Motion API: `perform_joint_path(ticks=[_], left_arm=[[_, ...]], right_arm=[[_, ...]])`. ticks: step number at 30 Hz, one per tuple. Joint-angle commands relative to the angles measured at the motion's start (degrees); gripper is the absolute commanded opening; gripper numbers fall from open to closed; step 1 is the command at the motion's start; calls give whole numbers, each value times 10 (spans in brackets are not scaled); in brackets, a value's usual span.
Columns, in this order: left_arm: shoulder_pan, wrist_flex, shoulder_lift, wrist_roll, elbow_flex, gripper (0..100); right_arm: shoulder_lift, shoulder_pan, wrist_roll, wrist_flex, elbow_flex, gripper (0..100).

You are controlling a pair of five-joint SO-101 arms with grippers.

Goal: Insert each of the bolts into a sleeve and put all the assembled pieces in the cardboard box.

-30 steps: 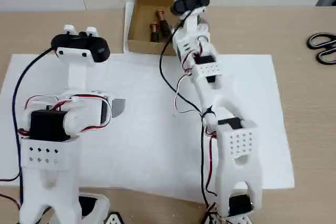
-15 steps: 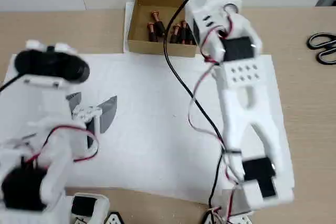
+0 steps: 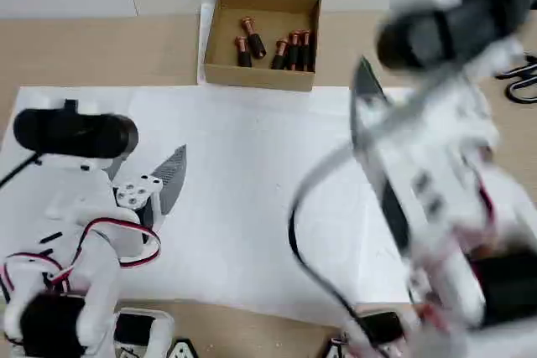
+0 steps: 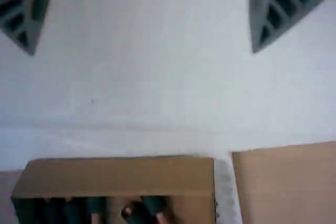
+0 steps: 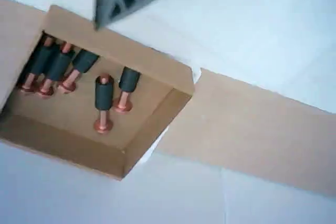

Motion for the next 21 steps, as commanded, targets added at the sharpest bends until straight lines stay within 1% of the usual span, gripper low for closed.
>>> perform_joint_path(ticks=[1, 5, 9, 15, 18, 21], left_arm=[[-2, -98, -57, -1, 85, 247], [-2, -190, -130, -1, 198, 247], [-2, -270, -204, -1, 293, 247], [-2, -360, -325, -1, 425, 247], [-2, -390, -325, -1, 472, 247], [-2, -412, -323, -1, 515, 247]], right_arm=[[-63, 5, 1, 42, 11, 258], [-131, 5, 1, 34, 120, 258], [-211, 6, 1, -41, 290, 258], [-357, 6, 4, -238, 597, 258], [-428, 6, 4, -351, 732, 257], [-483, 24, 5, -434, 854, 257]])
